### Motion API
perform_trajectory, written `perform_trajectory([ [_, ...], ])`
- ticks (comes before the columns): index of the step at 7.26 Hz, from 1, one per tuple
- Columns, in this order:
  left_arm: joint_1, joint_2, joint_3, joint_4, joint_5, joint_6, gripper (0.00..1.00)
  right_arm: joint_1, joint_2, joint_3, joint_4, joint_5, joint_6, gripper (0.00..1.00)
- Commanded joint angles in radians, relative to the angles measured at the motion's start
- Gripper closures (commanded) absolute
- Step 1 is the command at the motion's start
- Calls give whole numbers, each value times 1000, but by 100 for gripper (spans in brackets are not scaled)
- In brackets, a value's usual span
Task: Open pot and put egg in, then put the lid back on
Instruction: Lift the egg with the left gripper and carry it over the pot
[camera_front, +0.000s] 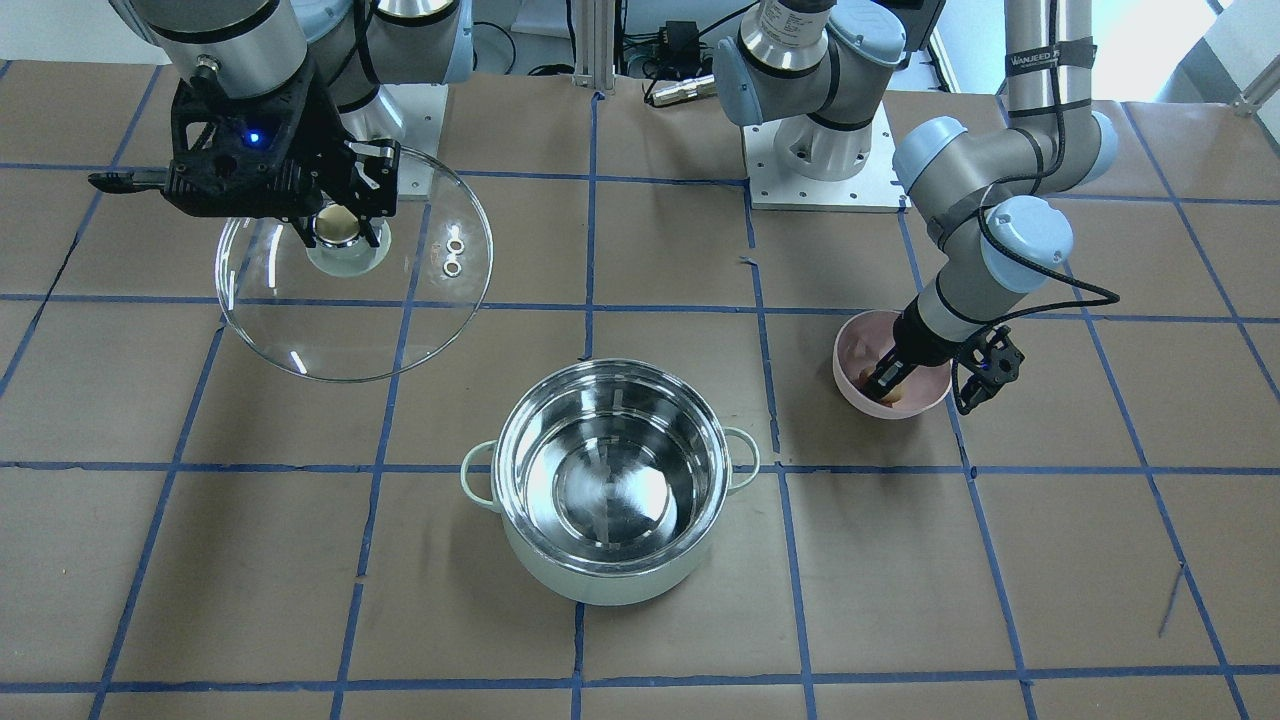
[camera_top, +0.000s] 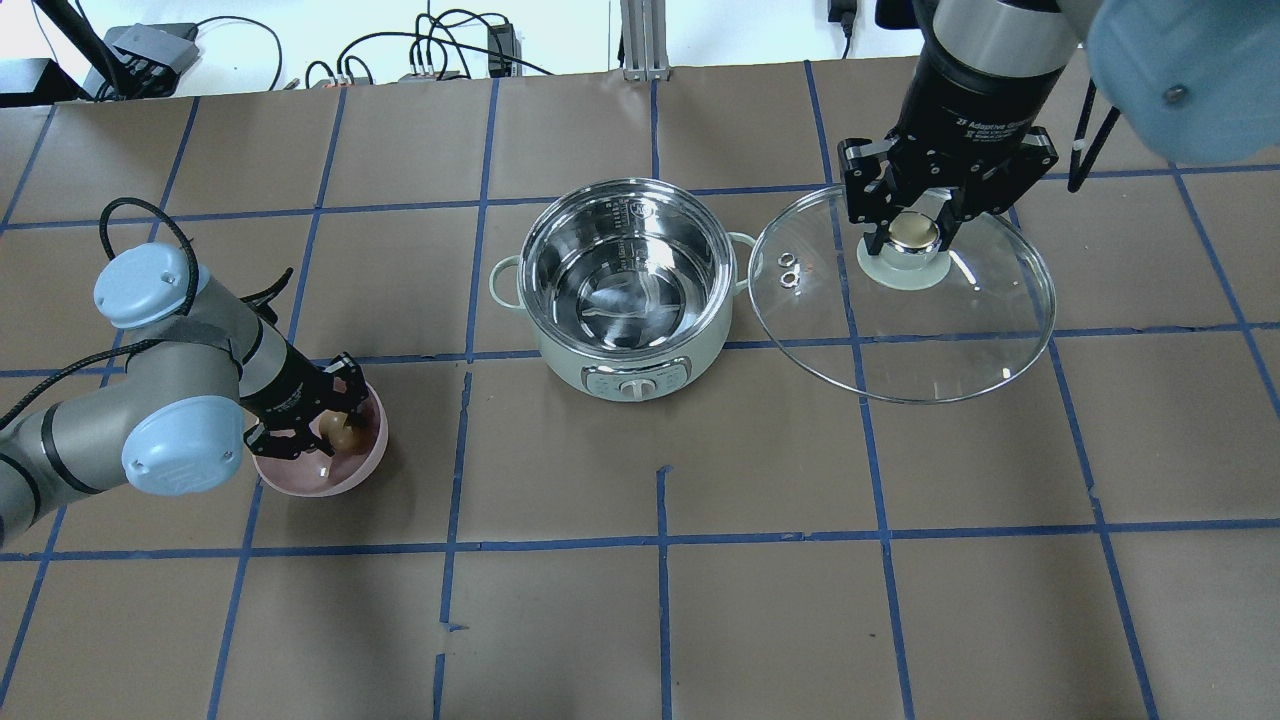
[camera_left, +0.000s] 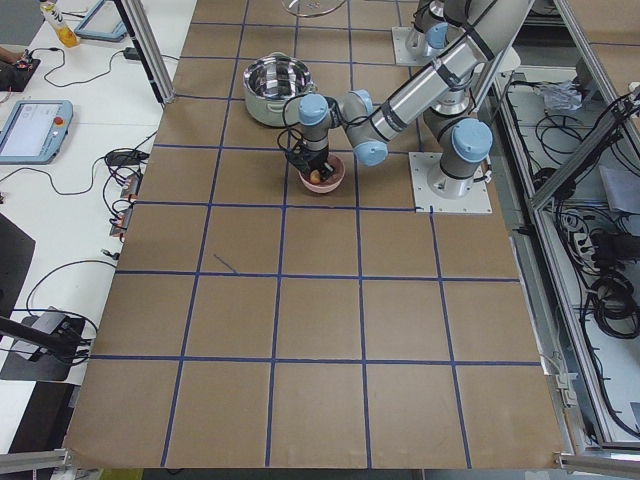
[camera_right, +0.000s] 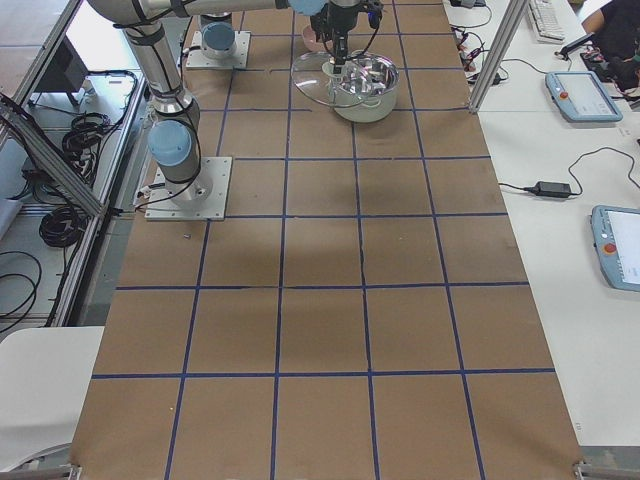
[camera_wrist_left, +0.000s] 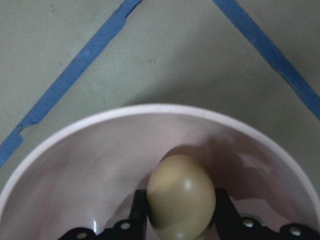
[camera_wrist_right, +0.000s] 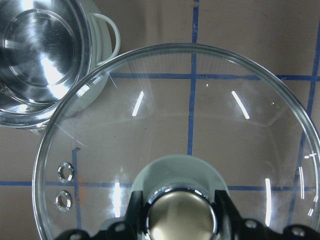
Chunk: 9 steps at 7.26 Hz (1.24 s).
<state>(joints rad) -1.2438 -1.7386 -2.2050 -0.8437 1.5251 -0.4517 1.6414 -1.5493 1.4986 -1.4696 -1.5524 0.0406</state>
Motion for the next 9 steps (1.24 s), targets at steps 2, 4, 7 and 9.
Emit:
perform_trajectory([
  [2, -6, 95, 21, -91, 9, 1, 82, 0, 0, 0, 0, 0, -1, 74],
  [4, -19, 146, 109, -260, 4, -33, 84, 0, 0, 0, 2, 0, -1, 74],
  [7, -138, 172, 293, -394, -5, -172, 84, 1, 0, 2, 2, 2, -1, 74],
  [9, -277, 107, 414, -377, -63, -303, 84, 1, 2, 0, 2, 2, -1, 74],
])
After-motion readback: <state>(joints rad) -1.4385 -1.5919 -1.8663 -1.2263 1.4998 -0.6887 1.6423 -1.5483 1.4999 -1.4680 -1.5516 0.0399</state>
